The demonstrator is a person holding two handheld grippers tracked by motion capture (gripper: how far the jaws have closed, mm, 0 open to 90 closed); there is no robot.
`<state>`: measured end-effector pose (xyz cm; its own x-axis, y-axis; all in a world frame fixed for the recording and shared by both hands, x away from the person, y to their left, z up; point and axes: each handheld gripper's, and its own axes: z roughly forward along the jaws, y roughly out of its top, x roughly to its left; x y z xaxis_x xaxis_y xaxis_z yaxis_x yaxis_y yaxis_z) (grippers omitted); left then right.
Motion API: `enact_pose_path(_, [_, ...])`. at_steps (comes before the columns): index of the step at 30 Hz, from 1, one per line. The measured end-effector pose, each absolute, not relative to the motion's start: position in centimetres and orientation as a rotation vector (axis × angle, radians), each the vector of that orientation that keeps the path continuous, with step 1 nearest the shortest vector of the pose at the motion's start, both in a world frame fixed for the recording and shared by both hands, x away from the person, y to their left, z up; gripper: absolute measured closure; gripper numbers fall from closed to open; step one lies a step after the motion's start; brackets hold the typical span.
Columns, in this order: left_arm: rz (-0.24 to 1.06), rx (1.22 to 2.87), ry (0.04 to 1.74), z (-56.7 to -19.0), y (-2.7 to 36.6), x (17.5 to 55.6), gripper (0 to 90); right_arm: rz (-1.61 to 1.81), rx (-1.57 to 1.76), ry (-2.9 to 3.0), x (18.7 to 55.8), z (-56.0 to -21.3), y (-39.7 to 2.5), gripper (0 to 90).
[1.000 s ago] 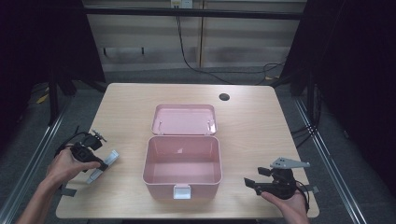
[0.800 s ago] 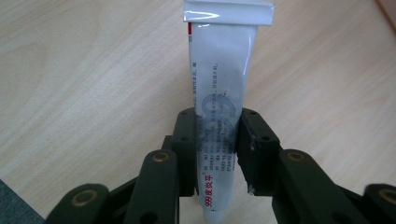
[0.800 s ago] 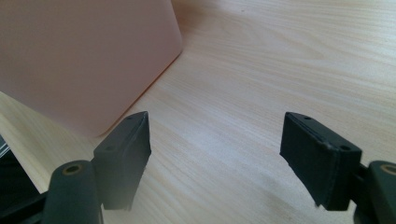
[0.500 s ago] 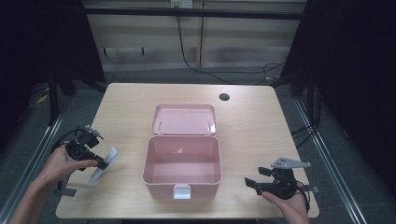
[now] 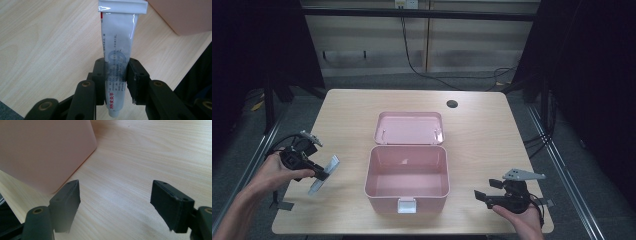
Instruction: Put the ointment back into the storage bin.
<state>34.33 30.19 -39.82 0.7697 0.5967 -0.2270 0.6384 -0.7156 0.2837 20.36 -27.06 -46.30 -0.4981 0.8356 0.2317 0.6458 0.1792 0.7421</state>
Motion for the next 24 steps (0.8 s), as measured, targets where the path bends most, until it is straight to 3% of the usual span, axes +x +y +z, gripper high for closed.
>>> enact_pose_path(24, [-0.202,2.604,0.819,-36.0,28.4,33.9,70.1,1.224,1.439,2.222,20.4,-46.3,-27.1,22.7])
